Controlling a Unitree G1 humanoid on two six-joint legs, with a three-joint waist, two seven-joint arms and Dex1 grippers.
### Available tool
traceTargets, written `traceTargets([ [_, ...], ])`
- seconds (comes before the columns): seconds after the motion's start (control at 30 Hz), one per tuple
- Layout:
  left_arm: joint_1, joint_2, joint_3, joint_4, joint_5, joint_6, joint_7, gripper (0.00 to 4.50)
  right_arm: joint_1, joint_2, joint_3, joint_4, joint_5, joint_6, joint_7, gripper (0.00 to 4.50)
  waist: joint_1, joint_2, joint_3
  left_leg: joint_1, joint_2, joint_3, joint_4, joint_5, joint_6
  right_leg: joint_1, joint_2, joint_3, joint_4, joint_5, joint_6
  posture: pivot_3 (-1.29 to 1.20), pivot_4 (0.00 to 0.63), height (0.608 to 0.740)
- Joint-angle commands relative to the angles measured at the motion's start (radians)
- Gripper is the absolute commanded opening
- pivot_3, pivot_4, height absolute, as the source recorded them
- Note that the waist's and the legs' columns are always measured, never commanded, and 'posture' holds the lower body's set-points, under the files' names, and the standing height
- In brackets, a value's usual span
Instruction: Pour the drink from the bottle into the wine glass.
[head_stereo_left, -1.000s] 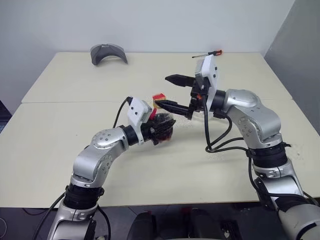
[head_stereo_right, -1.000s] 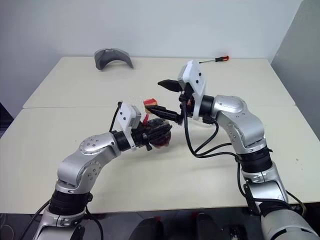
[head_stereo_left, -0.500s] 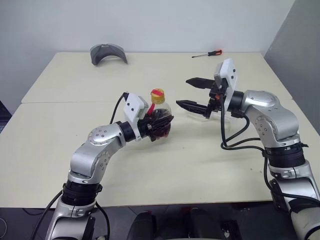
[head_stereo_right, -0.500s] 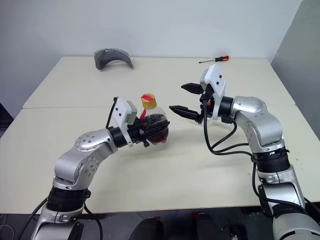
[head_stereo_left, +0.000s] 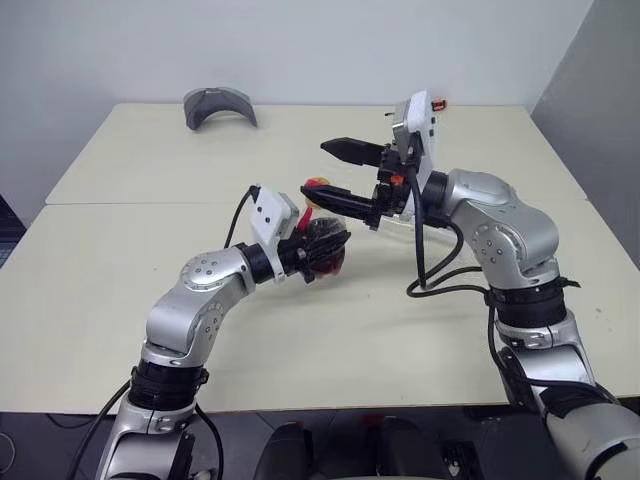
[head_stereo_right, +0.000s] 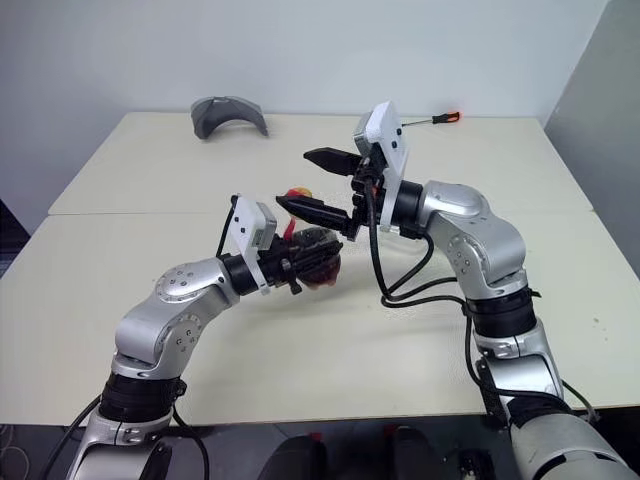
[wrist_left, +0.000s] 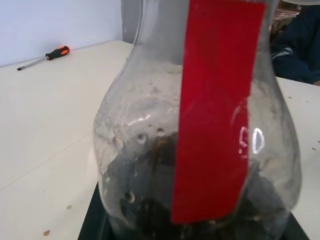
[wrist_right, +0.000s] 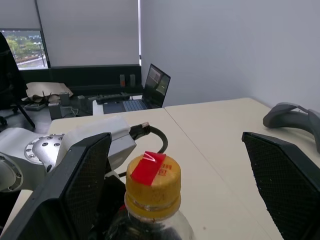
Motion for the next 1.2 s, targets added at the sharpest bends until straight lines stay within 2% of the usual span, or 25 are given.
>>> traceTargets([
  [0.03,-0.021,-0.009,0.005,-0.038,-0.003,-0.023,0.001,1.65,-0.024,0.0,-0.008,0.0,-0.012,-0.03,0.003,4.45,0.0,0.0,0.0,0.0,0.0,0.0,0.0,0.0,0.0,0.0,0.0,0.0,0.0,0.0,0.0,0.0,0.15,0.74],
  [0.17,-0.016,-0.01,0.01,-0.046,-0.01,-0.013,0.003,1.65,-0.018,-0.005,-0.008,0.002,-0.02,-0.034,0.009,4.45,-0.001,0.0,0.0,0.0,0.0,0.0,0.0,0.0,0.0,0.0,0.0,0.0,0.0,0.0,0.0,0.0,0.15,0.74],
  [0.33,-0.026,-0.018,0.022,-0.033,-0.02,-0.014,0.006,1.15,-0.015,-0.008,-0.011,0.001,-0.025,-0.034,0.016,4.5,-0.001,0.0,0.0,0.0,0.0,0.0,0.0,0.0,0.0,0.0,0.0,0.0,0.0,0.0,0.0,0.0,0.15,0.74],
  [0.47,-0.035,-0.022,0.018,-0.022,-0.019,-0.02,-0.002,1.06,-0.014,-0.008,-0.012,-0.005,-0.027,-0.031,0.017,4.5,-0.001,0.0,0.0,0.0,0.0,0.0,0.0,0.0,0.0,0.0,0.0,0.0,0.0,0.0,0.0,0.0,0.15,0.74],
  [1.2,-0.039,-0.02,0.006,-0.019,-0.002,-0.026,-0.009,1.05,-0.003,-0.078,-0.046,-0.005,-0.02,-0.011,0.021,4.5,-0.001,0.0,0.0,0.0,0.0,0.0,0.0,0.0,0.0,0.0,0.0,0.0,0.0,0.0,0.0,0.0,0.15,0.74],
])
